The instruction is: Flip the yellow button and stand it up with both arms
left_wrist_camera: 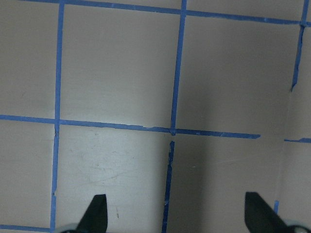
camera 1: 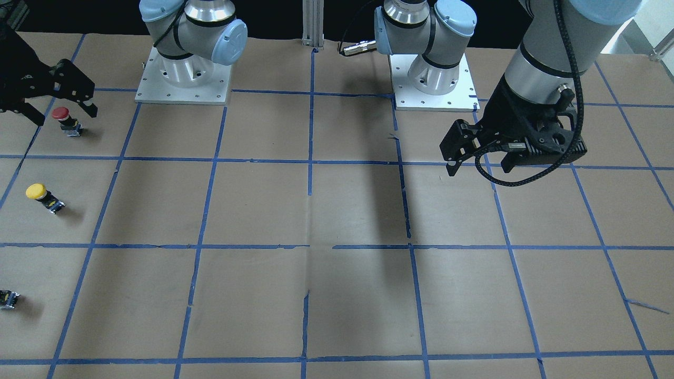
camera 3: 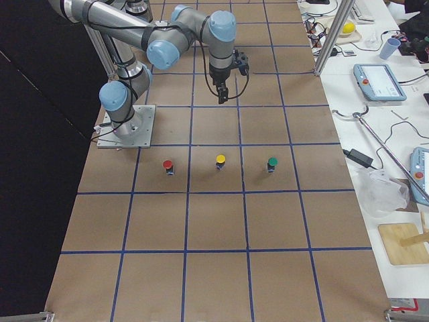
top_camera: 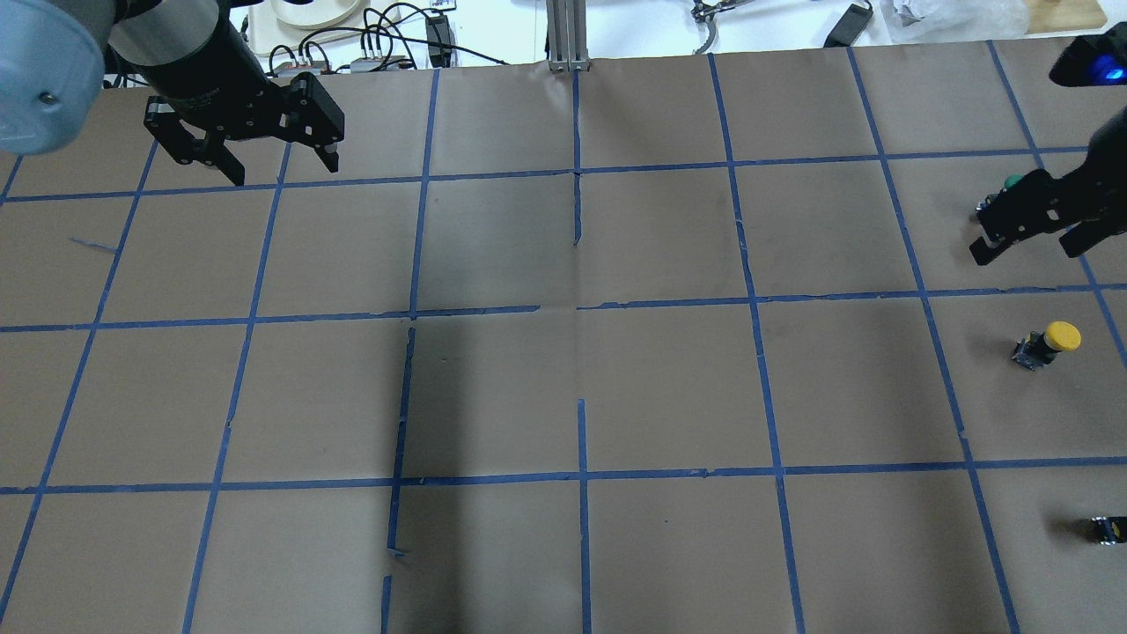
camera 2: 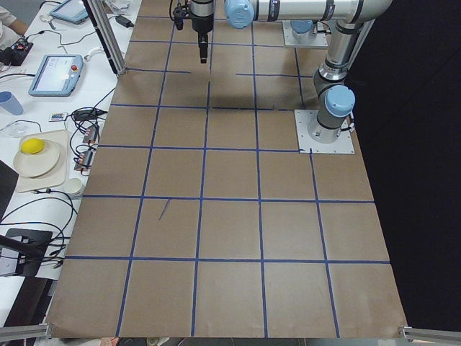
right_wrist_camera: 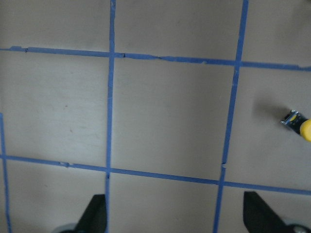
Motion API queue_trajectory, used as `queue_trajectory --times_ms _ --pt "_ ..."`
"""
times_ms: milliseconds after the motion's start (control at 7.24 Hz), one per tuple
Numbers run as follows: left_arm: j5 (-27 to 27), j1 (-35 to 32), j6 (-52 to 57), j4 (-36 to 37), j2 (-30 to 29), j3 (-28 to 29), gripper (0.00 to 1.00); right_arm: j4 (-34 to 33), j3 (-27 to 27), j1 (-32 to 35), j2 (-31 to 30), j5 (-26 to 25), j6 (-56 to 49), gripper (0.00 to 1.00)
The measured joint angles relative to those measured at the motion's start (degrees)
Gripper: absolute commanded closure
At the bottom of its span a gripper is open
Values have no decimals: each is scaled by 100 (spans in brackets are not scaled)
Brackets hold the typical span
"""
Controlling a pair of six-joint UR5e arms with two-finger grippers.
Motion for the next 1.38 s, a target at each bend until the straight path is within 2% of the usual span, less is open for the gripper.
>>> queue_trajectory --times_ms 276,415,829,1382 --pt "-17 0 -5 -4 5 -2 0 592 -569 984 8 -13 2205 0" --pt "-34 -4 -12 -22 4 -3 0 700 -668 1404 6 -61 2811 0" --pt "-16 -40 35 -163 105 1 0 748 -555 1926 -36 -584 3231 0" --pt "-13 -44 86 -245 158 60 0 638 -299 1977 -163 -580 3218 0"
